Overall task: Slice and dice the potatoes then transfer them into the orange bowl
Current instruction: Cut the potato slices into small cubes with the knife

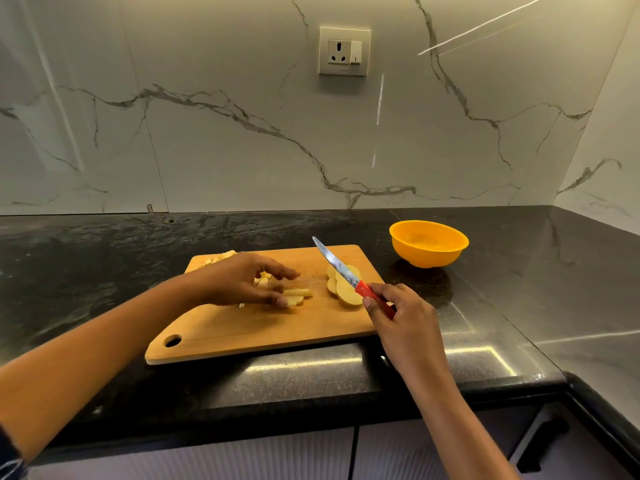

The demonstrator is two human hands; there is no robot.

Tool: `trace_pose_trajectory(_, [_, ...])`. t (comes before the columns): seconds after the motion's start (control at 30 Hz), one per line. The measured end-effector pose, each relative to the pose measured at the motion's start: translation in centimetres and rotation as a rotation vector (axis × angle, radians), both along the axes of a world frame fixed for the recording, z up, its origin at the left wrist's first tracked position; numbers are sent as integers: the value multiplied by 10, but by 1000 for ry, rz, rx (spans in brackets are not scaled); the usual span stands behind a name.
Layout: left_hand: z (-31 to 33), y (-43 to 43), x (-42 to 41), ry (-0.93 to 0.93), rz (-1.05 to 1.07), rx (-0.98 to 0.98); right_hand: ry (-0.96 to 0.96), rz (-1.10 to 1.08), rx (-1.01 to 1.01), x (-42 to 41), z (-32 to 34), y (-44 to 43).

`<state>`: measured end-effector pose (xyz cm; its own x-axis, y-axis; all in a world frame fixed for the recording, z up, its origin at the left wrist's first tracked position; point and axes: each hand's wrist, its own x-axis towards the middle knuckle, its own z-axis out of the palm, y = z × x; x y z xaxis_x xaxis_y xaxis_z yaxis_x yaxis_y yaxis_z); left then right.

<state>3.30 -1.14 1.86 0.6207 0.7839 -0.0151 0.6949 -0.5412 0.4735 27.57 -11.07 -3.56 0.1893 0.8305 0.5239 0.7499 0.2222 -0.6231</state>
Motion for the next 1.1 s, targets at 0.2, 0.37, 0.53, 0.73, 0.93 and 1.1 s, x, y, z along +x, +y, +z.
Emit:
trace_pose_trajectory(0.2, [-12,-6,-11,73,-73,151,-251,-131,117,-13,0,-15])
trace_pose_trajectory(0.37, [-22,4,-25,98,-109,257,-308,-135,91,-27,-5,-33])
trace_pose_trajectory(0.53, [-32,6,-34,163,-115,543,-347,-159,60,-44,-9,-43])
trace_pose_trajectory(0.73, [-41,-7,-25,222,-76,831,-426,-186,17,-57,-13,-43])
trace_pose_trajectory(0.93, [-41,-25,-7,204,53,781,-449,-136,-31,-67,-8,-41])
trace_pose_trajectory(1.1, [-36,-30,-8,280,221,707,-419,-208,-22,-59,-6,-38])
